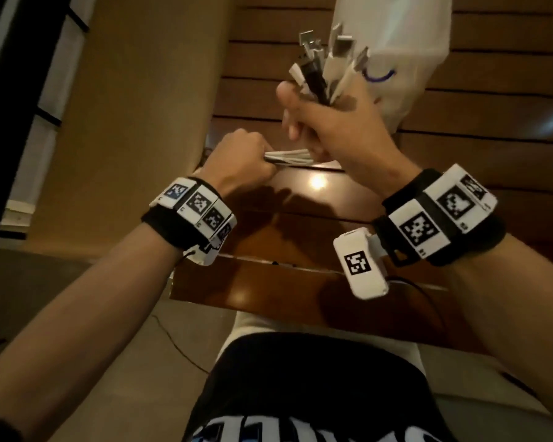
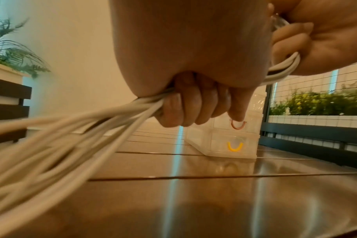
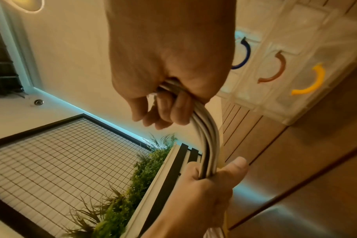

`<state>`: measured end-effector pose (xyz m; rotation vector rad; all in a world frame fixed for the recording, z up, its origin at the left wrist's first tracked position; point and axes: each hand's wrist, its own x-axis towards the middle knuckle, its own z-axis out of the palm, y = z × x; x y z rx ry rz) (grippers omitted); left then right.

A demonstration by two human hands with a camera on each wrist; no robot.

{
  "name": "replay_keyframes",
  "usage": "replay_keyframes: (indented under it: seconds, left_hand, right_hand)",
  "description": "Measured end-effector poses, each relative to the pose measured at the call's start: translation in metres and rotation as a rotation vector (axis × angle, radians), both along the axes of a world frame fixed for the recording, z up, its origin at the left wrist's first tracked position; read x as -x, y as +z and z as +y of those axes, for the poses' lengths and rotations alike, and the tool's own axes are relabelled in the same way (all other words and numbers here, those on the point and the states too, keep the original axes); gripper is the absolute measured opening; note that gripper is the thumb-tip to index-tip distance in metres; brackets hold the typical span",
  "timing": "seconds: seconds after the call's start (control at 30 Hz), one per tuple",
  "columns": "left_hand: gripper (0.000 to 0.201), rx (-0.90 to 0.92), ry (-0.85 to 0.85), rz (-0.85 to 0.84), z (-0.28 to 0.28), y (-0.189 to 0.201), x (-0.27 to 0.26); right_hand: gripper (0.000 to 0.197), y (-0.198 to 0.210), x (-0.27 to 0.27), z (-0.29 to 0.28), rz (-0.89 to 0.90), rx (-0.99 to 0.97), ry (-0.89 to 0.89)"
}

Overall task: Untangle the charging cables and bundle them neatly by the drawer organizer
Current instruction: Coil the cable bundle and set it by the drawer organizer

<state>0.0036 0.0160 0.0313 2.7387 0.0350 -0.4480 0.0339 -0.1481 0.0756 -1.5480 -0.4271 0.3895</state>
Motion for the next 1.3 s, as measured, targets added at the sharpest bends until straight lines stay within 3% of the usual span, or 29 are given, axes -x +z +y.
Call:
replay_keyframes:
  seconds: [0.07,0.17,0.27,0.4,0.53,0.67,0.7,0.77,0.8,0.9,1.03,1.1,1.13,1.2,1.27,1.3]
  left_hand:
    - [0.031,-0.025,-0.014,-0.055,0.003,-0.014,0.003]
    - [0.034,-0.077,-0.051,-0.115,0.006,-0.027,0.009]
    - [0.029,-0.121,-0.082,-0.151,0.0,-0.031,0.018]
    - [0.015,-0.067,-0.128,-0.119,-0.005,-0.03,0.03]
    - [0.046,-0.142,-0.232,-0.02,0.016,-0.03,0.03]
    - [0.078,-0.267,-0.127,0.145,0.097,-0.027,0.049]
    - [0.073,-0.266,-0.074,0.162,0.11,-0.02,0.054]
    - [0.045,-0.273,0.036,0.2,0.121,-0.007,0.058]
    - [0.039,-0.29,0.07,0.197,0.121,-0.002,0.056]
    - [0.056,-0.371,0.072,0.261,0.099,0.012,0.041]
    - [0.051,-0.352,-0.132,0.411,0.054,0.009,0.025]
    - [0.086,-0.31,-0.217,0.454,0.033,0.01,0.022]
    - [0.105,-0.254,-0.239,0.397,0.021,0.013,0.022]
    - [0.117,-0.054,-0.307,0.124,-0.018,0.027,0.021]
    - [0.108,0.16,-0.4,-0.099,-0.064,0.034,0.02]
    - [0.091,0.243,-0.44,-0.121,-0.083,0.034,0.019]
  right_hand:
    - [0.046,-0.009,0.012,0.002,0.037,-0.023,0.034]
    - [0.059,-0.008,0.024,-0.001,0.23,-0.132,0.048]
    - [0.06,-0.006,0.033,0.0,0.361,-0.156,0.054]
    - [0.058,-0.001,0.038,-0.005,0.375,-0.158,0.07]
    - [0.054,0.002,0.036,-0.028,0.339,-0.23,0.06]
    - [0.054,0.006,0.027,-0.063,0.369,-0.334,0.05]
    - [0.054,0.005,0.026,-0.07,0.377,-0.348,0.056]
    - [0.053,0.004,0.028,-0.075,0.376,-0.358,0.079]
    - [0.053,0.004,0.029,-0.074,0.365,-0.355,0.098]
    - [0.053,0.004,0.032,-0.076,0.327,-0.31,0.108]
    - [0.053,0.006,0.027,-0.103,0.302,-0.25,-0.03]
    - [0.054,0.008,0.025,-0.112,0.329,-0.272,-0.09]
    - [0.054,0.009,0.025,-0.113,0.336,-0.281,-0.101]
    - [0.057,0.01,0.027,-0.108,0.321,-0.268,-0.114]
    - [0.058,0.011,0.032,-0.1,0.302,-0.26,-0.131]
    - [0.056,0.012,0.034,-0.098,0.291,-0.279,-0.135]
